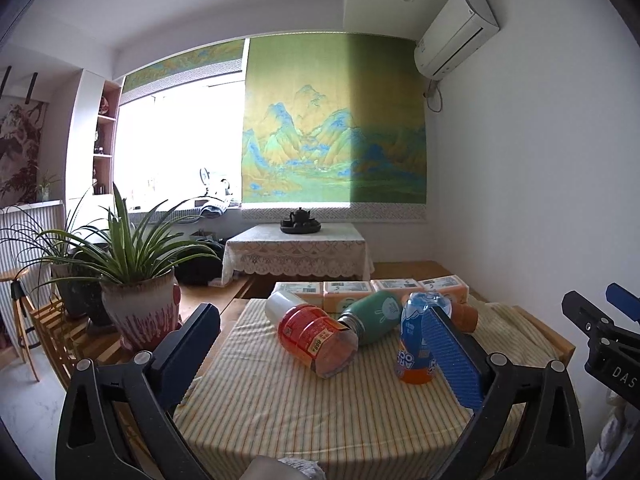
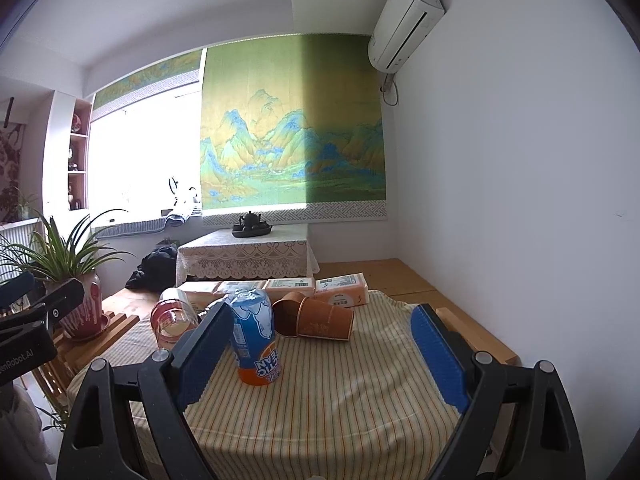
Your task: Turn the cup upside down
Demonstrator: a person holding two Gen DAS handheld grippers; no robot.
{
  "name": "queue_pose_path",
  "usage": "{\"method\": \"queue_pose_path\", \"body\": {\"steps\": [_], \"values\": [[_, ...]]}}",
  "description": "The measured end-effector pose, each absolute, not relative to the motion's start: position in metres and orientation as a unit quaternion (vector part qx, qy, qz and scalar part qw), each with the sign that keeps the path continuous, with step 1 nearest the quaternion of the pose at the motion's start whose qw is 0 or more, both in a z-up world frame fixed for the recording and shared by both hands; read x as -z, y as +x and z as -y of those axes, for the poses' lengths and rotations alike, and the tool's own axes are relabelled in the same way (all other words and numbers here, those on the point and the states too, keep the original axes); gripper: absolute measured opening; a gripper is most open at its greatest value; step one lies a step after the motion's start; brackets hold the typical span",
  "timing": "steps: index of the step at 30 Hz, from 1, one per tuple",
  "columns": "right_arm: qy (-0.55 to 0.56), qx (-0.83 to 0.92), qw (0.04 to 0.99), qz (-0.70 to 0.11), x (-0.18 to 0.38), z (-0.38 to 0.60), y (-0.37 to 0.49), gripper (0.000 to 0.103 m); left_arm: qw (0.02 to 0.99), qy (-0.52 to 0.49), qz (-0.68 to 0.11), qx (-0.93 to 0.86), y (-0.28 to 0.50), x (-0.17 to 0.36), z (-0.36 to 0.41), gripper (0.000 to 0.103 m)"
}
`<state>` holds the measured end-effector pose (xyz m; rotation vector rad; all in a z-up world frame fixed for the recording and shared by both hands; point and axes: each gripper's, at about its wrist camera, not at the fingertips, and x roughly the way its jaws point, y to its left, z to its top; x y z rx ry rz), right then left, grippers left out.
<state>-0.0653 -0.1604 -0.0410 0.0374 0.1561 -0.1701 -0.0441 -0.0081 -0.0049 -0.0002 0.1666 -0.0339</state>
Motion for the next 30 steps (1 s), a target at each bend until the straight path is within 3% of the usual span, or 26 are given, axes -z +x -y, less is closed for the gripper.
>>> {"method": "queue_pose_path", "body": {"steps": [6,14,30], "values": [[0.009,0.089,0.993,-0.075,0.044,0.156,-0.067,0.088,0.996,0.001,-0.087,0.01,-0.044,0.01,0.004,0.102],[0.014,0.086,0.993,-0.086,0.05,0.158,-0.063,0.096,0.995,0.006,-0.098,0.012,-0.04,0.015,0.007,0.102],[0.021,0.09,0.992,-0.091,0.057,0.161,-0.059,0.097,0.994,0.006,-0.11,0.011,-0.032,0.024,0.01,0.102]]}}
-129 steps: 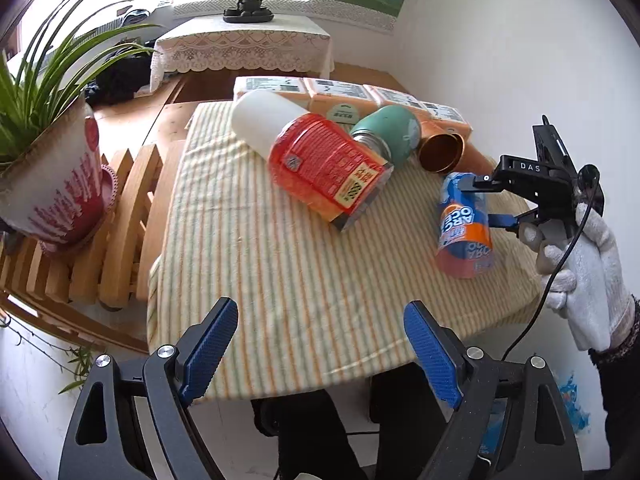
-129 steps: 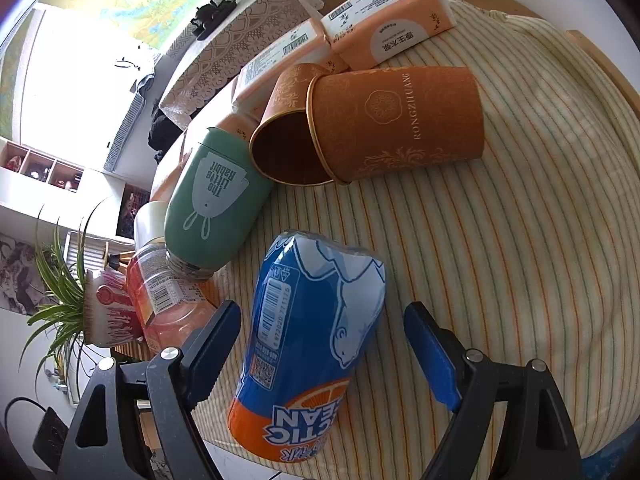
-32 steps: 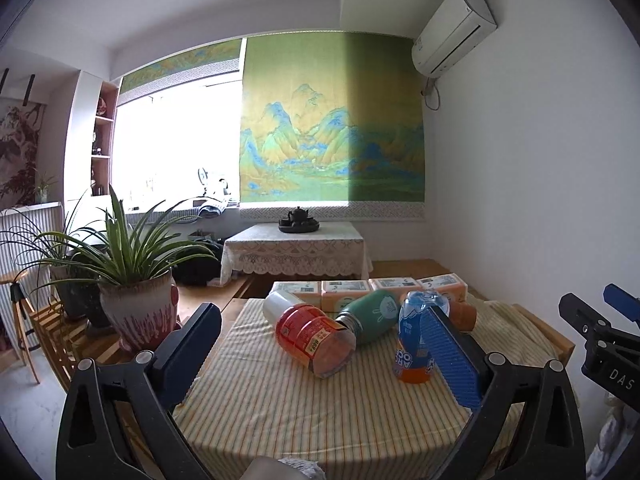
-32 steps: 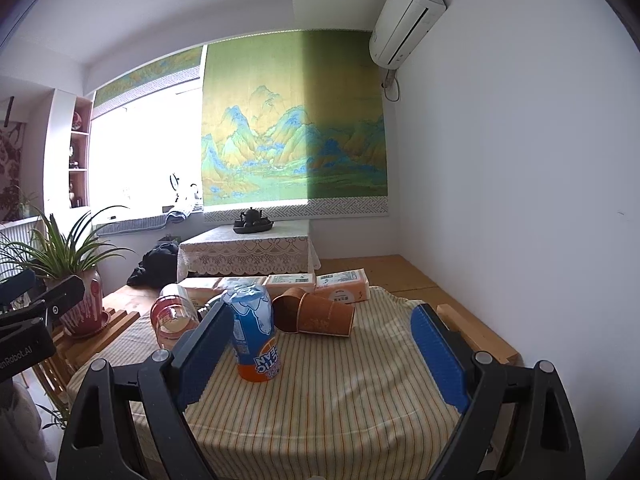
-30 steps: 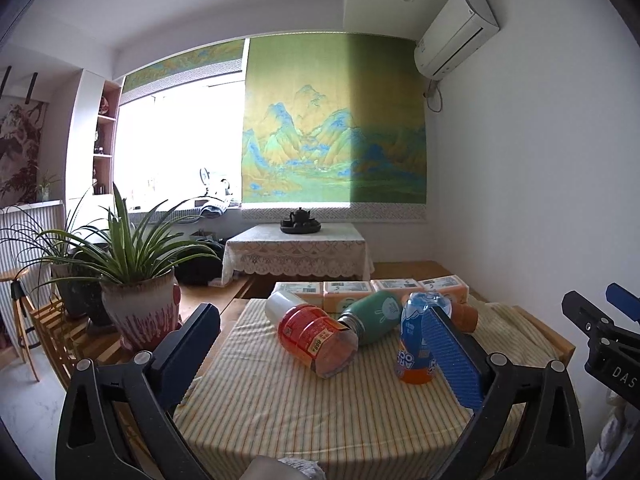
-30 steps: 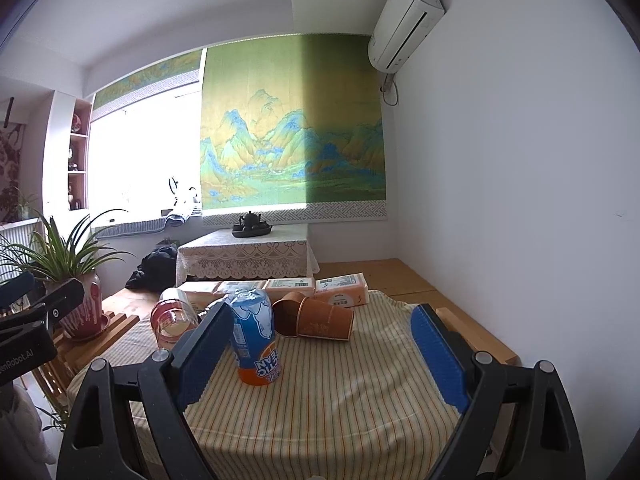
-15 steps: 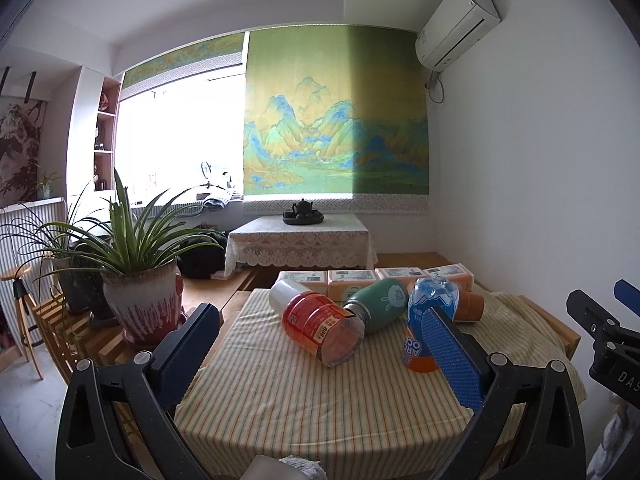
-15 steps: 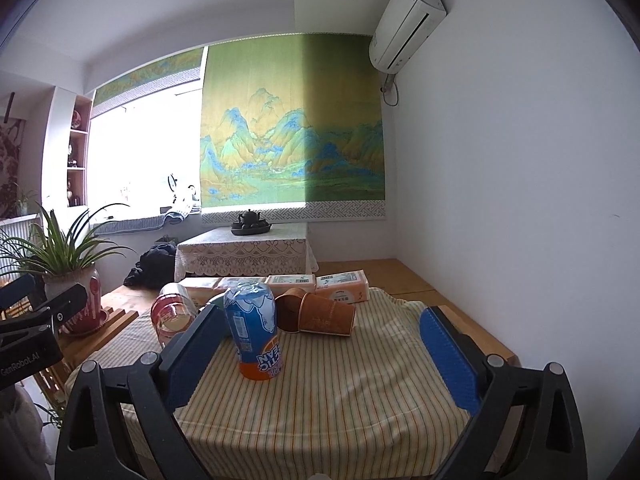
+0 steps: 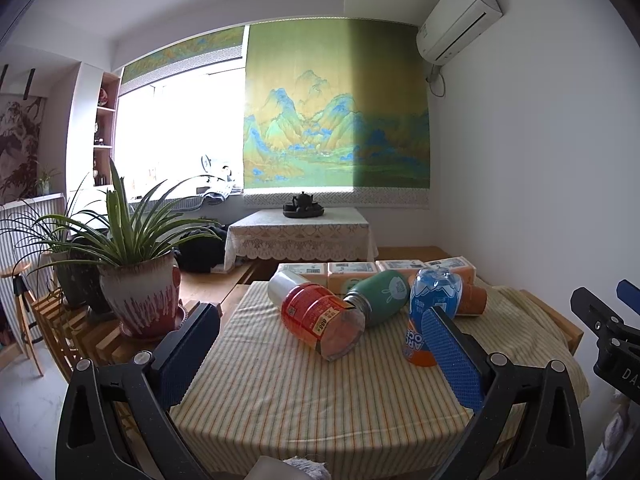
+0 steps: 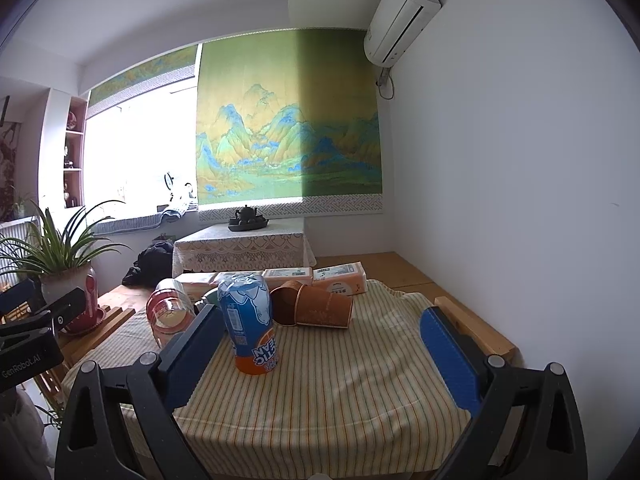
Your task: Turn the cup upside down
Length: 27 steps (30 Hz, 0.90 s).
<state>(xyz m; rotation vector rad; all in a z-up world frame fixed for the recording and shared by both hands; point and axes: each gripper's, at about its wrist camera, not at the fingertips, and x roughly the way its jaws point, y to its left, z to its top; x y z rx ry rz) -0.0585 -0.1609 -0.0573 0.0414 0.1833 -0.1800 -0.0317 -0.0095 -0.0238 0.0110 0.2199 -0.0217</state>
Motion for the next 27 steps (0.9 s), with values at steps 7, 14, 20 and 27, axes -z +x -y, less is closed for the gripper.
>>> {"method": "queue_pose_path", "body": {"steps": [7,14,20,27], "values": [[0.022,0.086,0.992,-0.094,0.058,0.16,-0.0564,0.097,0.994,0.004,-0.11,0.01,-0.0295,0.0241,0.0094,0.102],[0.021,0.088,0.991,-0.094,0.0588,0.1606,-0.0557,0.097,0.994,0.003,-0.111,0.009,-0.0278,0.0242,0.0079,0.102],[0.02,0.088,0.991,-0.095,0.0592,0.1603,-0.0557,0.097,0.994,0.003,-0.112,0.009,-0.0265,0.0248,0.0075,0.102],[0.02,0.089,0.991,-0.095,0.0591,0.1602,-0.0557,0.097,0.994,0.001,-0.112,0.009,-0.027,0.0255,0.0072,0.102]]}}
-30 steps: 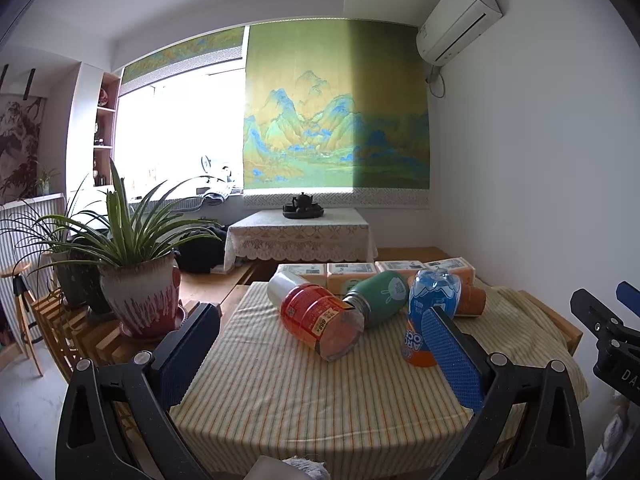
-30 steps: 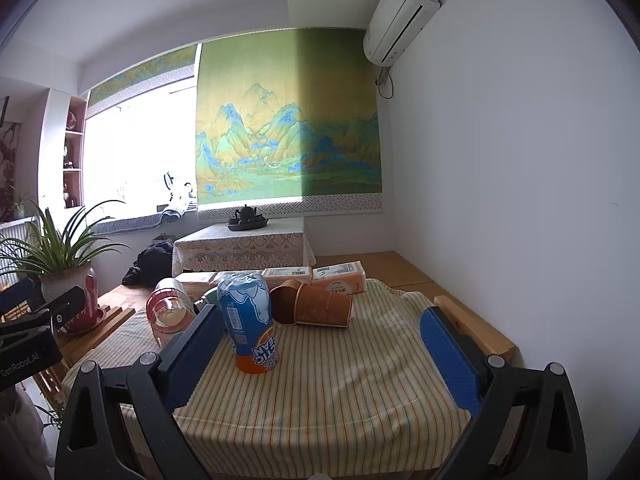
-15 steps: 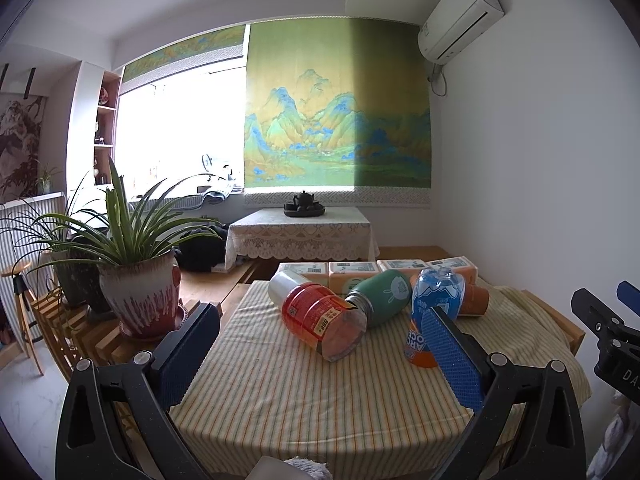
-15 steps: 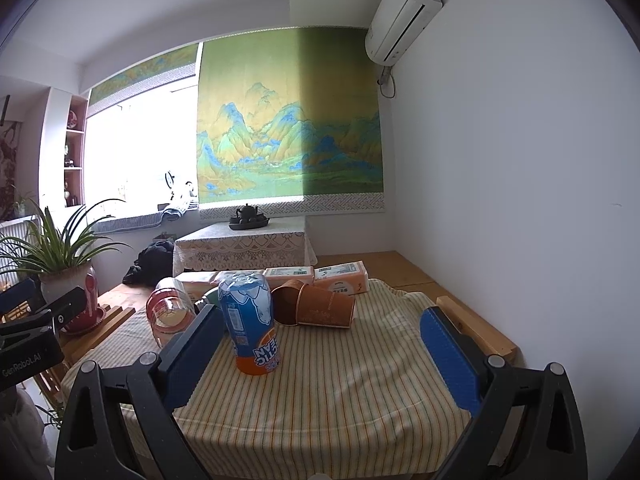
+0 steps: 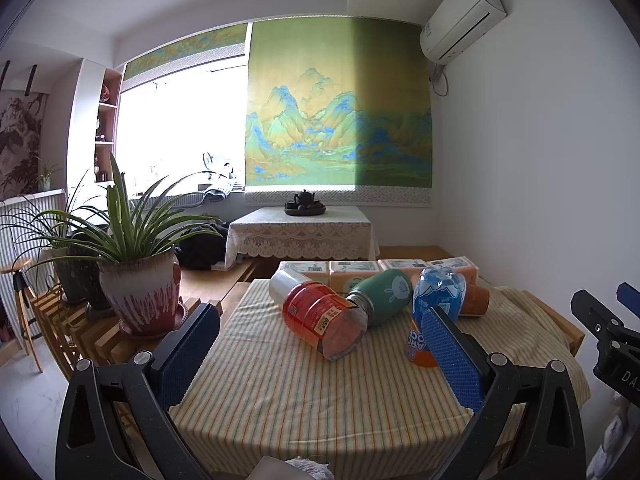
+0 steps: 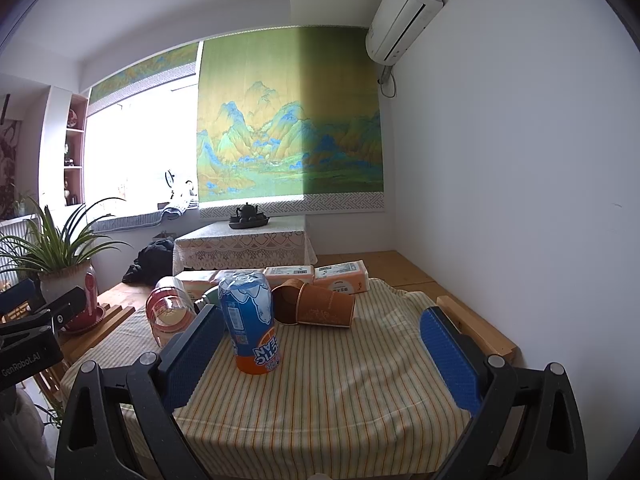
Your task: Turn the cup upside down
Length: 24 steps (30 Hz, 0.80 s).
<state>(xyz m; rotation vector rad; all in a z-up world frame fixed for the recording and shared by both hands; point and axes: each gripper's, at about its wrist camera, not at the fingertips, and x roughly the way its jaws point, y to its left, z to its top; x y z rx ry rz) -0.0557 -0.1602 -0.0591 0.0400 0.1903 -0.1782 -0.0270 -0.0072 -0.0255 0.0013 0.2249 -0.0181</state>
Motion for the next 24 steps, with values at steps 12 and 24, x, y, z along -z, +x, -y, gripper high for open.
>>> {"method": "queue_pose_path", "body": {"steps": [12,24], "values": [[0.022,0.089,0.991,-0.097,0.0587,0.1613,-0.0553,0.097,0.994,0.001,-0.113,0.009,-0.0278,0.0263,0.0072,0.102],[0.024,0.088,0.991,-0.098,0.0591,0.1616,-0.055,0.097,0.993,0.0,-0.115,0.006,-0.0262,0.0282,0.0105,0.102]]}}
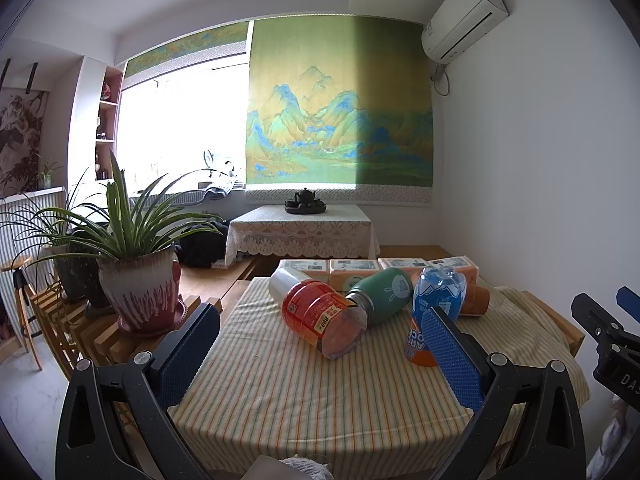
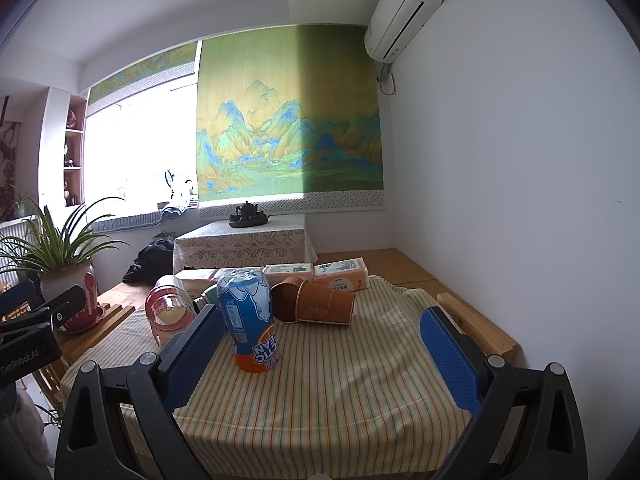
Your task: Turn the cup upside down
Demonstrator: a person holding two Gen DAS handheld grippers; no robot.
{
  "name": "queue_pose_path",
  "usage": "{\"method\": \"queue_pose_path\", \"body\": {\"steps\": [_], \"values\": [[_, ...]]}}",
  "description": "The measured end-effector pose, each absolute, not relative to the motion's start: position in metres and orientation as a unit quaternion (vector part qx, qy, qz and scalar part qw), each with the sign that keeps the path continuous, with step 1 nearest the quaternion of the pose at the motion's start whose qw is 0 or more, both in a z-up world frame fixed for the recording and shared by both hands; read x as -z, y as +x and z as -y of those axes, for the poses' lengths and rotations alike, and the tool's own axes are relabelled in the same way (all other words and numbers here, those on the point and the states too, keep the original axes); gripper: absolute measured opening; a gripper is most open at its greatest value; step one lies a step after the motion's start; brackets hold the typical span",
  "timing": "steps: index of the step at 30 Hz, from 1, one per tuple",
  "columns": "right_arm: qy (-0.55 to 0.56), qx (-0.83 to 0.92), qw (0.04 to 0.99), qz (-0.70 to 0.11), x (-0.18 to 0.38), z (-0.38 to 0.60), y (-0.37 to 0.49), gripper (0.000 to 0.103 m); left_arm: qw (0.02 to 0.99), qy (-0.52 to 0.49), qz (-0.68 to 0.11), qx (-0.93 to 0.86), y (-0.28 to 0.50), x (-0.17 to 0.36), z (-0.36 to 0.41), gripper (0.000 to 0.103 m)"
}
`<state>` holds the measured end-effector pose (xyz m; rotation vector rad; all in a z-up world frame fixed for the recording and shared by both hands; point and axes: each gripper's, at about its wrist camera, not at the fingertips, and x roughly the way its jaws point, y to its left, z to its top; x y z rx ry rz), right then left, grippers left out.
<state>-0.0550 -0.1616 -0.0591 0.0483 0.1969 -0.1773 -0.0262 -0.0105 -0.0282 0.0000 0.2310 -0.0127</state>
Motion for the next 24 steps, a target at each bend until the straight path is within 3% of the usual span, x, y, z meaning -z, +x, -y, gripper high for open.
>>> {"method": "queue_pose_path", "body": {"steps": [24], "values": [[0.025,0.088,0.991,-0.102,0.0639,0.1604,-0.0523,0.097,0.993,-0.003,-0.117,0.003,-0.0223,0.0299,0.0104,0.102]]}}
